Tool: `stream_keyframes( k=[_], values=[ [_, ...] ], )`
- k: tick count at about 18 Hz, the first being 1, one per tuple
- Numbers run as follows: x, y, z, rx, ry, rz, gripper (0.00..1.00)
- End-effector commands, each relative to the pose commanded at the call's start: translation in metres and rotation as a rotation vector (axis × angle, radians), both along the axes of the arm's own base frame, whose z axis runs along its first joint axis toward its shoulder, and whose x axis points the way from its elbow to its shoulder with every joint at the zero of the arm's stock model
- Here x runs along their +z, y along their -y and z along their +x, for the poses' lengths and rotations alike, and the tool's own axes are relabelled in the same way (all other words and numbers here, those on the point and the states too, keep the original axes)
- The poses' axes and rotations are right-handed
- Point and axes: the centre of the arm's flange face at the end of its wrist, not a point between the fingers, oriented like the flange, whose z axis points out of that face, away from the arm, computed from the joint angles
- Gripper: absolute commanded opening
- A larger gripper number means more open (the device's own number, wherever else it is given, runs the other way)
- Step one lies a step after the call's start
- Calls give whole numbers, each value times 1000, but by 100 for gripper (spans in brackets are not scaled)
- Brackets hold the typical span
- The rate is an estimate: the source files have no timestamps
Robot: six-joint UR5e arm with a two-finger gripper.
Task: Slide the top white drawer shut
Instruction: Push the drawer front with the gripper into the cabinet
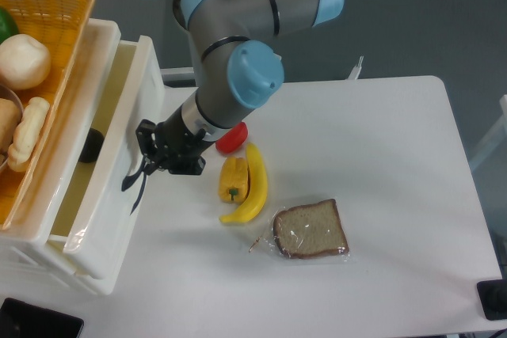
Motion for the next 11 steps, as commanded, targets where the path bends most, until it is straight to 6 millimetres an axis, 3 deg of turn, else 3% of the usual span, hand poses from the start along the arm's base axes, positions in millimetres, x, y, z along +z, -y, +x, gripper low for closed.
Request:
stream_keyframes(
  k=[11],
  values=[
    [2,-2,3,9,5,3,0]
  ],
)
